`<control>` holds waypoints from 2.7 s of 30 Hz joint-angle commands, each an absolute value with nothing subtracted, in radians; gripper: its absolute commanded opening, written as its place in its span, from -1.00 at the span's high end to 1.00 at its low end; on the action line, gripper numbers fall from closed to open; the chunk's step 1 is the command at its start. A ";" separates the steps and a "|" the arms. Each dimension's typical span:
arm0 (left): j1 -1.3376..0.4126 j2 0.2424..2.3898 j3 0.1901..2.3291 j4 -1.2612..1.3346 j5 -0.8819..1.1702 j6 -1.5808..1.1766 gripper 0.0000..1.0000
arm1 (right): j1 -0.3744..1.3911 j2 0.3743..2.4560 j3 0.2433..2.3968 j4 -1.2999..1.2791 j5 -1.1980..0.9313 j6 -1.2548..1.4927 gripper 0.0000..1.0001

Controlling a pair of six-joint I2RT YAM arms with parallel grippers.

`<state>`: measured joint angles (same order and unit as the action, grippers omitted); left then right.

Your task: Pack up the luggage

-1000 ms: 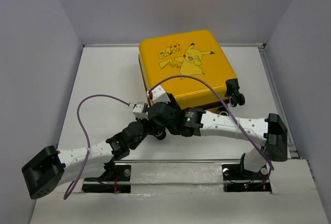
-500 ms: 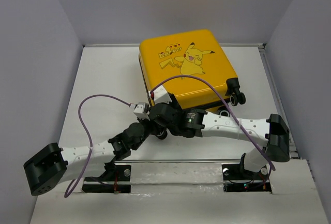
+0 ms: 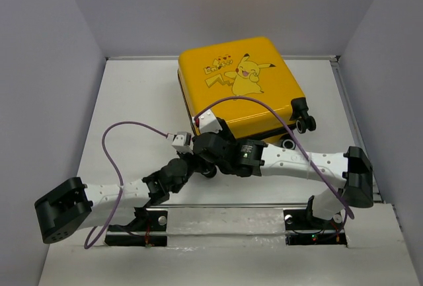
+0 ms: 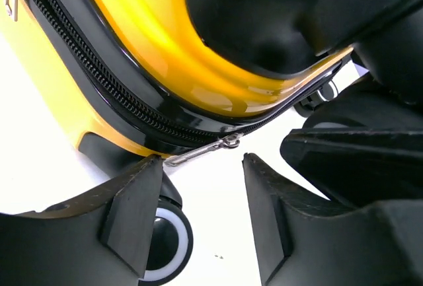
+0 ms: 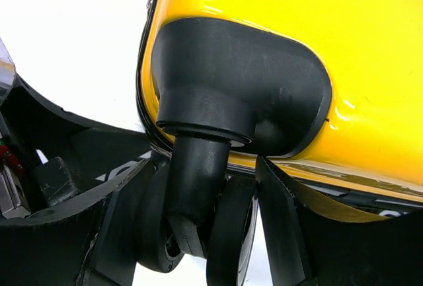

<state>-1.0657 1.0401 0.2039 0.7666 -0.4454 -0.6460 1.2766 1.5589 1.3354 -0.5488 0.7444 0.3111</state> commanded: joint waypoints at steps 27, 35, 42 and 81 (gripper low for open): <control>-1.080 1.023 0.270 1.108 -0.600 -0.661 0.88 | 1.350 1.485 1.301 -0.351 0.725 0.333 0.86; -1.081 0.895 0.181 0.971 -0.650 -0.660 0.88 | 1.350 1.402 1.206 -0.408 0.788 0.380 0.86; -1.081 0.835 0.156 0.904 -0.509 -0.635 0.81 | 1.350 1.370 1.201 -0.422 0.781 0.397 0.86; -1.193 1.163 0.307 1.037 -0.611 -0.583 -0.19 | 1.315 1.316 1.114 -0.186 0.525 0.402 0.86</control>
<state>-1.1877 1.1709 0.2382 0.7887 -0.5617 -0.6033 1.2835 1.3437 1.1095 -0.3519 0.6678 0.3565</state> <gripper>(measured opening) 0.586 0.545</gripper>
